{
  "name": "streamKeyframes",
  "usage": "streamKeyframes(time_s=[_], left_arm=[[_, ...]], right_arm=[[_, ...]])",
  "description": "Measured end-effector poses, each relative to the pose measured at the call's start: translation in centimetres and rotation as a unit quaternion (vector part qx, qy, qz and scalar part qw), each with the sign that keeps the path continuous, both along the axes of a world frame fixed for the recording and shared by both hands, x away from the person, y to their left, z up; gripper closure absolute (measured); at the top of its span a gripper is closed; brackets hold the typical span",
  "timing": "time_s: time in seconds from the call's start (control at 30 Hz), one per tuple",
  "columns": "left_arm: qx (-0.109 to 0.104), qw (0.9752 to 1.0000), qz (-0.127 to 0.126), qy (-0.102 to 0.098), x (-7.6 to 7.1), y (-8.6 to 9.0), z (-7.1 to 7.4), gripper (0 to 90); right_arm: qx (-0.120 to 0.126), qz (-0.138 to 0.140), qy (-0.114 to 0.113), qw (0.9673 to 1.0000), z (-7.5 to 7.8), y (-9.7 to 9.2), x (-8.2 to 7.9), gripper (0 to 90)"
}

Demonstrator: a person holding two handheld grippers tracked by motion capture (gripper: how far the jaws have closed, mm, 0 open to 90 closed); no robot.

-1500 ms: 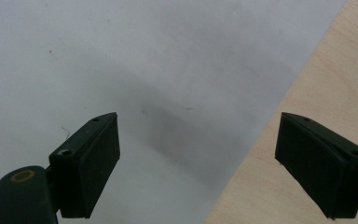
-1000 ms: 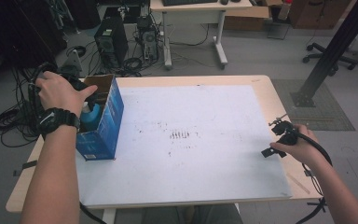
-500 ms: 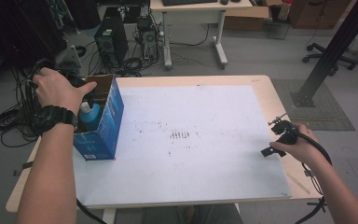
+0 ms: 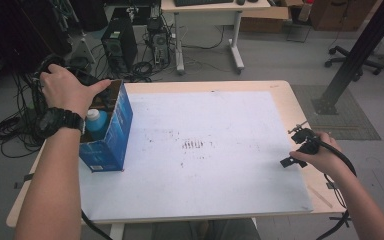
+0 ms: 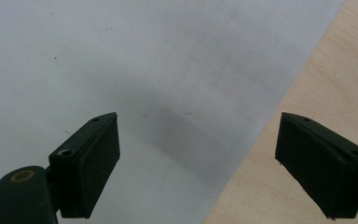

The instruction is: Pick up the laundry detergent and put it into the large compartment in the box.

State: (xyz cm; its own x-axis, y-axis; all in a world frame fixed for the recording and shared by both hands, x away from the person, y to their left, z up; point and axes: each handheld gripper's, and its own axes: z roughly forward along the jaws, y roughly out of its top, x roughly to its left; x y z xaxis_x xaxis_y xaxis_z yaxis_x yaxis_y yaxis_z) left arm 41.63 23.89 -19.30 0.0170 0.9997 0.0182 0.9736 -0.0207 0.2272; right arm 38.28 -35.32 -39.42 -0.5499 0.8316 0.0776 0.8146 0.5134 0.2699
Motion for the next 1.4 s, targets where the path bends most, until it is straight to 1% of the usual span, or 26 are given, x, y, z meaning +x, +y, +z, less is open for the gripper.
streamKeyframes(time_s=[0.23,0.3,0.5,0.63,0.7,0.73,0.83,1.07,1.2,1.27,1.4], left_arm=[[-0.013,0.9997,-0.021,-0.008,0.0,-1.1,0.5,12.1],[-0.011,0.9995,-0.029,-0.007,0.1,-1.5,0.6,12.2],[-0.029,0.9984,-0.047,-0.015,0.3,-2.6,0.6,12.5],[-0.043,0.997,-0.061,-0.021,0.4,-3.7,0.8,12.7],[-0.042,0.9966,-0.067,-0.022,0.5,-4.2,0.9,12.7],[-0.046,0.9962,-0.071,-0.022,0.5,-4.4,0.9,12.7],[-0.047,0.9959,-0.073,-0.024,0.6,-4.9,1.0,12.7],[-0.052,0.9942,-0.091,-0.022,0.8,-5.8,0.8,12.5],[-0.06,0.9928,-0.101,-0.025,0.8,-6.5,0.8,12.8],[-0.063,0.9922,-0.105,-0.023,0.8,-6.8,0.8,13.0],[-0.061,0.9909,-0.117,-0.027,0.9,-7.4,0.7,13.3]], right_arm=[[0.0,-0.001,0.0,1.0,0.1,0.0,0.0,13.6],[0.001,-0.001,-0.001,1.0,0.1,0.0,0.0,13.6],[0.0,-0.002,0.0,1.0,0.1,-0.1,-0.1,13.6],[0.001,0.001,-0.002,1.0,0.2,0.0,-0.1,13.6],[0.001,0.0,-0.002,1.0,0.2,0.0,-0.1,13.6],[0.001,0.0,-0.002,1.0,0.2,0.0,-0.1,13.6],[0.002,-0.001,-0.002,1.0,0.3,-0.1,-0.1,13.6],[0.002,-0.005,-0.002,1.0,0.3,-0.4,-0.2,13.6],[0.002,-0.003,-0.002,1.0,0.3,-0.5,-0.1,13.6],[0.002,-0.004,-0.002,1.0,0.3,-0.5,-0.2,13.6],[0.002,-0.003,-0.003,1.0,0.3,-0.4,-0.2,13.6]])
